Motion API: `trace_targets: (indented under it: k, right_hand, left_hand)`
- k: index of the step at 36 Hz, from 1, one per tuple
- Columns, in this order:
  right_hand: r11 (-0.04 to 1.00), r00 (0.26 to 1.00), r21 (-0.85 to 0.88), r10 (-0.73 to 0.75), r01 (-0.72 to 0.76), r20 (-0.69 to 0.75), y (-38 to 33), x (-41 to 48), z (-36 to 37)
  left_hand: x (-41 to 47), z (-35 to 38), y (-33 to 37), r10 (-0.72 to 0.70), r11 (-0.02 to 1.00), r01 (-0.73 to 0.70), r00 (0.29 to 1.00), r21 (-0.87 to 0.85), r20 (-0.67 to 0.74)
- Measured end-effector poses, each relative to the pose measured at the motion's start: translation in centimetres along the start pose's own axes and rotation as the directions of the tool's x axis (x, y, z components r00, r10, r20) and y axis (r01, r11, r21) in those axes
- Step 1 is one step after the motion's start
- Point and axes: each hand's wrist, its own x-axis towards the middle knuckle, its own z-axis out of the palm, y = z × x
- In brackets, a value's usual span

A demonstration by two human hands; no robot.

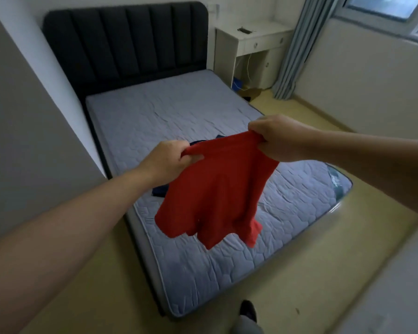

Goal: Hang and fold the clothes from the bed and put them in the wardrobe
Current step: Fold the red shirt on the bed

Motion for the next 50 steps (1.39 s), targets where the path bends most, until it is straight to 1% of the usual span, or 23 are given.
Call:
trace_targets:
  k: [1,2,4,6,9,13,15,18,20,23,25,26,28,30,33,35,38,41,44,45,47,49,50]
  right_hand:
    - [1.0,1.0,0.008,0.001,-0.001,-0.016,0.9,-0.1,-0.2]
    - [1.0,0.999,0.019,0.003,-0.002,-0.034,1.9,-0.3,-0.5]
    - [1.0,0.998,0.014,0.002,-0.001,-0.057,4.1,-0.6,-0.7]
    - [1.0,0.999,-0.028,0.0,-0.002,-0.05,6.7,-0.9,-0.7]
    - [0.999,0.998,-0.048,0.017,-0.02,-0.058,11.5,-1.1,-0.2]
    - [0.997,0.998,-0.071,0.025,-0.03,-0.065,17.4,-1.1,0.0]
    - [0.997,0.995,-0.043,0.064,-0.067,-0.072,20.6,-0.9,-0.1]
    - [0.979,0.988,0.134,0.156,-0.156,0.008,24.9,-0.8,-0.5]
    - [0.962,0.989,0.23,0.14,-0.148,0.052,27.2,-0.5,-0.7]
    - [0.957,0.994,0.267,0.102,-0.112,0.049,29.9,-0.2,-0.9]
    - [0.972,0.994,0.212,0.105,-0.1,-0.012,31.5,0.0,-1.1]
    - [0.983,0.994,0.158,0.102,-0.094,-0.041,32.3,0.0,-1.3]
    - [0.995,0.995,0.06,0.088,-0.085,-0.045,33.8,-0.4,-1.7]
    - [0.994,0.995,-0.038,0.1,-0.1,-0.006,35.1,-0.7,-2.1]
    - [0.976,0.995,-0.191,0.1,-0.102,-0.018,37.3,-1.1,-2.0]
    - [0.962,0.995,-0.258,0.096,-0.089,0.015,38.5,-0.9,-1.7]
    - [0.935,0.992,-0.343,0.116,-0.094,0.045,40.0,0.3,-1.0]
    - [0.917,0.988,-0.391,0.123,-0.078,0.092,41.7,1.9,0.0]
    - [0.956,0.973,-0.285,0.133,-0.075,0.19,43.8,3.6,1.0]
    - [0.971,0.963,-0.228,0.128,-0.072,0.238,44.7,4.1,1.3]
    - [0.991,0.926,-0.109,0.112,-0.077,0.359,46.6,5.1,1.8]
    - [0.994,0.876,-0.067,0.106,-0.085,0.47,48.8,6.1,2.4]
    - [0.994,0.85,-0.073,0.104,-0.078,0.516,50.0,6.6,2.7]
  left_hand:
    - [0.0,0.3,0.3,-0.02,1.0,0.02,1.0,-0.017,0.01]
    - [0.1,0.7,0.6,-0.009,1.0,0.009,1.0,-0.002,0.025]
    - [0.2,1.8,1.4,0.016,0.998,-0.021,0.997,0.066,0.073]
    - [0.8,3.2,2.2,-0.036,0.997,0.027,0.991,0.068,0.125]
    - [2.1,5.3,3.6,-0.142,0.989,0.137,0.983,0.047,0.12]
    - [4.6,7.3,5.8,-0.233,0.955,0.2,0.963,0.217,0.138]
    - [6.0,8.0,6.8,-0.322,0.922,0.289,0.942,0.255,0.097]
    - [7.9,8.4,8.5,-0.444,0.869,0.435,0.896,0.237,-0.016]
    - [9.1,8.5,9.6,-0.459,0.861,0.467,0.884,0.202,-0.091]
    - [10.8,8.6,11.1,-0.41,0.889,0.434,0.896,0.143,-0.169]
    - [11.9,8.4,11.9,-0.368,0.913,0.38,0.924,0.151,-0.101]
    - [12.4,8.1,12.3,-0.345,0.917,0.345,0.938,0.203,-0.033]
    - [13.7,7.6,12.6,-0.308,0.879,0.256,0.949,0.402,0.069]
    - [14.8,7.2,12.4,-0.285,0.821,0.2,0.955,0.535,0.08]
    - [16.2,7.4,11.7,-0.302,0.79,0.237,0.953,0.565,0.022]
    - [17.0,8.0,11.4,-0.355,0.812,0.321,0.935,0.487,-0.024]
    - [18.5,9.3,10.8,-0.446,0.865,0.445,0.894,0.234,-0.051]
    - [20.2,11.0,10.7,-0.513,0.857,0.514,0.858,0.04,-0.036]
    - [21.5,13.2,10.7,-0.59,0.786,0.584,0.807,-0.203,0.037]
    - [21.9,13.8,10.9,-0.597,0.761,0.591,0.799,-0.269,0.066]
    - [22.6,15.0,11.2,-0.569,0.733,0.573,0.812,-0.366,0.131]
    - [23.5,16.0,11.6,-0.531,0.743,0.579,0.815,-0.337,0.231]
    - [24.0,16.5,11.8,-0.526,0.748,0.6,0.797,-0.284,0.298]
